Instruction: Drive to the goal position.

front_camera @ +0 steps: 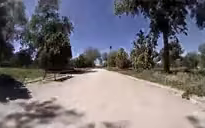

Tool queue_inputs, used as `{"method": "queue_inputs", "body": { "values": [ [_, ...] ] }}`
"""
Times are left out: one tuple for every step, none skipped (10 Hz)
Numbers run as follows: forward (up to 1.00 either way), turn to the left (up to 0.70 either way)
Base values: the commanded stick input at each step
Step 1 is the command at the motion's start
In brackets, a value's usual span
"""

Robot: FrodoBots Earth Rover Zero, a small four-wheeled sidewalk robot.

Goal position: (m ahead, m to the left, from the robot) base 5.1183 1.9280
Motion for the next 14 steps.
{"method": "queue_inputs", "body": {
  "values": [
    [0.7, 0.02],
    [0.7, 0.08],
    [0.7, 0.2],
    [0.7, 0.28],
    [0.7, 0.31],
    [0.7, 0.18],
    [0.7, 0.1],
    [0.7, 0.03],
    [0.7, 0.01],
    [0.7, 0.01],
    [0.7, 0.01],
    [0.7, 0.01],
    [0.7, 0.01],
    [0.7, 0.01]
  ]
}}
